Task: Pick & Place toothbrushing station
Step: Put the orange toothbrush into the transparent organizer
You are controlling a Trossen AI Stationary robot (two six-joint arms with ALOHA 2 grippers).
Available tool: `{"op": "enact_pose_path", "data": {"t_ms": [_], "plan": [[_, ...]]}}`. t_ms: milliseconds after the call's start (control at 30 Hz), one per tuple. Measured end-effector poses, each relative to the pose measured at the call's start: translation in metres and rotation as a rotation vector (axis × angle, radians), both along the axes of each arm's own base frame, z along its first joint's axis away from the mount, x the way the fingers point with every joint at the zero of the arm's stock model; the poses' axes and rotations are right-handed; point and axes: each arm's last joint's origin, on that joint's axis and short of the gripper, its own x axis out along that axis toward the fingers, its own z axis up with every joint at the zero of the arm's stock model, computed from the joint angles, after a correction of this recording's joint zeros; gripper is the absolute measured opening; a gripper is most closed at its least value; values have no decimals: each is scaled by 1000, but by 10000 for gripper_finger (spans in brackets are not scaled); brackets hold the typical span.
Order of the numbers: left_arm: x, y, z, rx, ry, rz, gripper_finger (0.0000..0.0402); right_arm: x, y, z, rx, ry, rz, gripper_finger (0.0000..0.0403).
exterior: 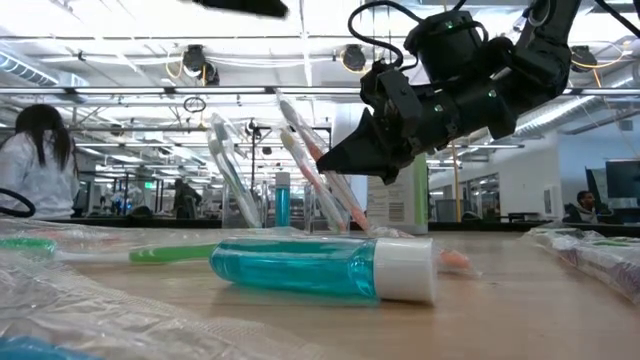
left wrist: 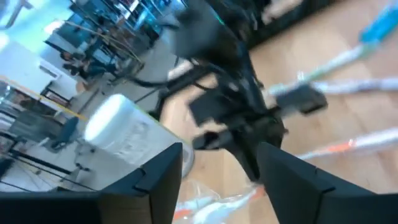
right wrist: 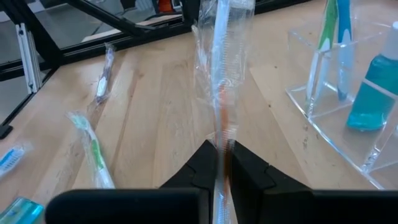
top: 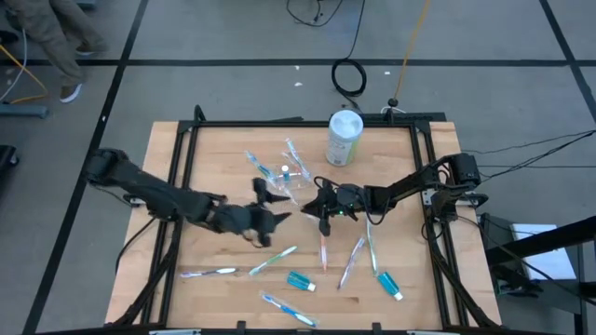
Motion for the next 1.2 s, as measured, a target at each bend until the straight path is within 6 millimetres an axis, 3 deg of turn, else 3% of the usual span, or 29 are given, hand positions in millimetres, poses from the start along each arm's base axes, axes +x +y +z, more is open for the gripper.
{"op": "enact_pose_path", "data": {"t_ms": [100,200,333,533,733,900,1200], "plan": [[-24,11,22,-115,-37,14,227,0,1,1,-11,-9,9,19],[-42,26,29,-247,-22,-14,229,1,2,3,-3,-34,40,19],[-53,42,9,-335,27,-60,230,2,4,10,16,-106,121,19],[-52,57,-33,-401,-119,-97,230,3,10,17,-26,-190,209,19],[-46,64,-67,-589,-254,-169,230,4,12,22,-132,-254,221,19],[-34,61,-76,-651,-266,-231,230,4,9,24,-161,-262,106,19],[4,64,-78,-699,-323,-146,230,4,7,25,-189,-271,107,20]]}}
